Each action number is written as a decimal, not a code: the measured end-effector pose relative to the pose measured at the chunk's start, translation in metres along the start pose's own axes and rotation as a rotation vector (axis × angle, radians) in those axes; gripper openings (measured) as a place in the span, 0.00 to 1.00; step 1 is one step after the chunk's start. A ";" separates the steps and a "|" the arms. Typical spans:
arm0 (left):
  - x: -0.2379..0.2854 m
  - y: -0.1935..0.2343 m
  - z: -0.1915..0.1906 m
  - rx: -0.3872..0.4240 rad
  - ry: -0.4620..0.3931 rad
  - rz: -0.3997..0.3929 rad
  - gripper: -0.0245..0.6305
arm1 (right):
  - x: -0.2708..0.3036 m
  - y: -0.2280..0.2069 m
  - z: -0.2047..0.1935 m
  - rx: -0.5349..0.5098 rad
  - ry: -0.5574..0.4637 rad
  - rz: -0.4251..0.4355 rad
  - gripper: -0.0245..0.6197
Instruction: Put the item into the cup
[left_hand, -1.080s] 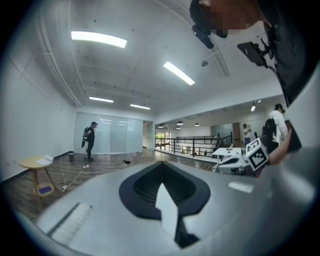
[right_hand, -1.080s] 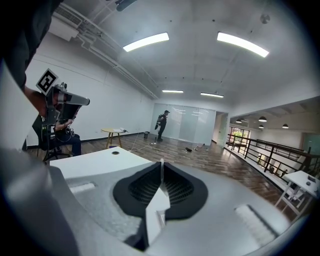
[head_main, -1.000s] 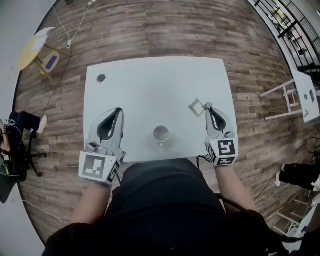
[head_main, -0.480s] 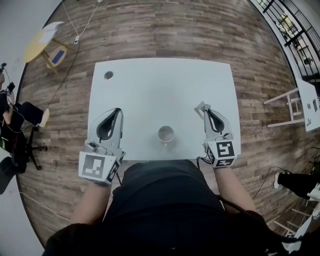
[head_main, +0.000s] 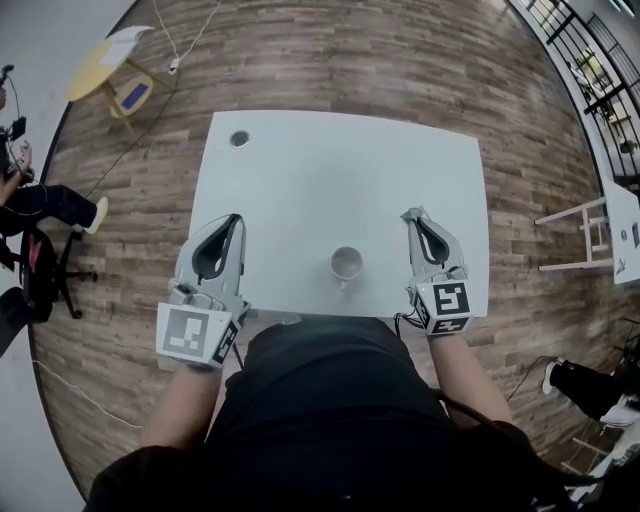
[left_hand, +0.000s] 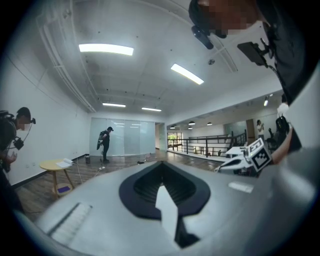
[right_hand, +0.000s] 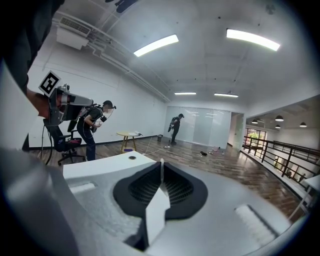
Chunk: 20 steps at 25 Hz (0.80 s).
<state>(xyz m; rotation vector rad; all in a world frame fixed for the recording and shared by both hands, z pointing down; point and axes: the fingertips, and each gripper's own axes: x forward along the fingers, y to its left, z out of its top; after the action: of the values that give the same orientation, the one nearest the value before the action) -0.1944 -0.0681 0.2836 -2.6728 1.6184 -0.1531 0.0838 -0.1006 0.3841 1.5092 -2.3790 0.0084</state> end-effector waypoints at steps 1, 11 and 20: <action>-0.003 0.001 0.000 0.001 0.000 0.008 0.04 | 0.000 0.002 0.000 -0.002 -0.001 0.009 0.06; -0.039 0.017 -0.004 0.003 0.020 0.100 0.04 | 0.013 0.036 0.003 -0.020 -0.003 0.111 0.06; -0.062 0.040 -0.010 0.002 0.036 0.146 0.04 | 0.033 0.076 0.014 -0.033 -0.017 0.181 0.06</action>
<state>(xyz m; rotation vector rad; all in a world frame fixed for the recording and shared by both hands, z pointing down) -0.2593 -0.0316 0.2865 -2.5517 1.8151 -0.2017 0.0005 -0.0991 0.3923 1.2801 -2.5081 -0.0025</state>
